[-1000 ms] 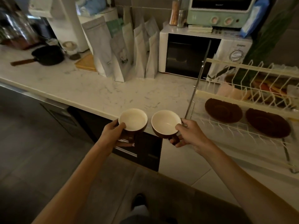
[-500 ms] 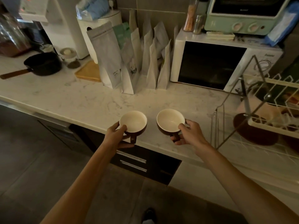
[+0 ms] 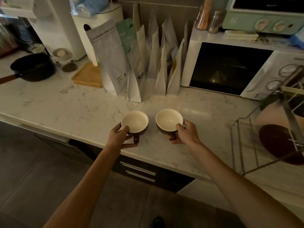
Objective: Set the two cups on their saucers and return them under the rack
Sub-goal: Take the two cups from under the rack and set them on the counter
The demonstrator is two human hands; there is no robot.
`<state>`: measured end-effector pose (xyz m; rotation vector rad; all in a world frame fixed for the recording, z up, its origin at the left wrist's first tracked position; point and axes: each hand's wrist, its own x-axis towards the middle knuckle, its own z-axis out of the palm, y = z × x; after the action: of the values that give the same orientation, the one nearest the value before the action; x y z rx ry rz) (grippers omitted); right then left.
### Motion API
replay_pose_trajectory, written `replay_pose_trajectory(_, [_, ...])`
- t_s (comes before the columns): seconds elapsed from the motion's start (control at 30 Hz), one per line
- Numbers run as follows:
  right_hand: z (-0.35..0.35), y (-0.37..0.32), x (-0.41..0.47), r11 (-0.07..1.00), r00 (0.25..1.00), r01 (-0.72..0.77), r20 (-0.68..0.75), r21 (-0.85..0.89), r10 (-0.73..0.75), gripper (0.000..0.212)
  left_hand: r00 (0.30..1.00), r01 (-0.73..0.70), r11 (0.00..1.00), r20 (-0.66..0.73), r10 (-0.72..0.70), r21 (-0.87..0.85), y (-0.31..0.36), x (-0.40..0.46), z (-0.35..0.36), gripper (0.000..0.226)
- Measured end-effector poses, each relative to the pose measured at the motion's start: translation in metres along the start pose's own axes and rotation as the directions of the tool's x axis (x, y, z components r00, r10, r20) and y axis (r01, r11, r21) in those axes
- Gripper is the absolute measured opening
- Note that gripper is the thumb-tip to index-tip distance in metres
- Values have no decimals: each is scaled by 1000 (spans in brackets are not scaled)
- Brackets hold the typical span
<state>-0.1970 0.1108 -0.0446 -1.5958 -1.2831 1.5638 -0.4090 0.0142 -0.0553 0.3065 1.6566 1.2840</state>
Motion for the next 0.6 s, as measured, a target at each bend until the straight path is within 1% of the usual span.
replay_pose_trajectory(0.07, [9,-3,7,1000,1000,-2,-3,2,2,36,1000,4,1000,9,-4,2,4,8,-2,48])
replay_pose_trajectory(0.23, [31,-9,20,1000,1000,-4,4,22,4,23,1000,1,999,-6,-1,33,14,26,-10,49])
replay_pose_trajectory(0.37, [47,-8,32,999,1000,-20,8,31,20,28,999,3,999,-35,-2,37,18,38,-20,49])
replay_pose_trajectory(0.47, [56,-8,38,999,1000,-18,22,29,17,28,998,27,999,-58,-26,17,19,45,-30,48])
replay_pose_trajectory(0.6, [69,-7,47,999,999,-19,38,31,17,31,996,28,999,-80,-26,21,20,52,-38,46])
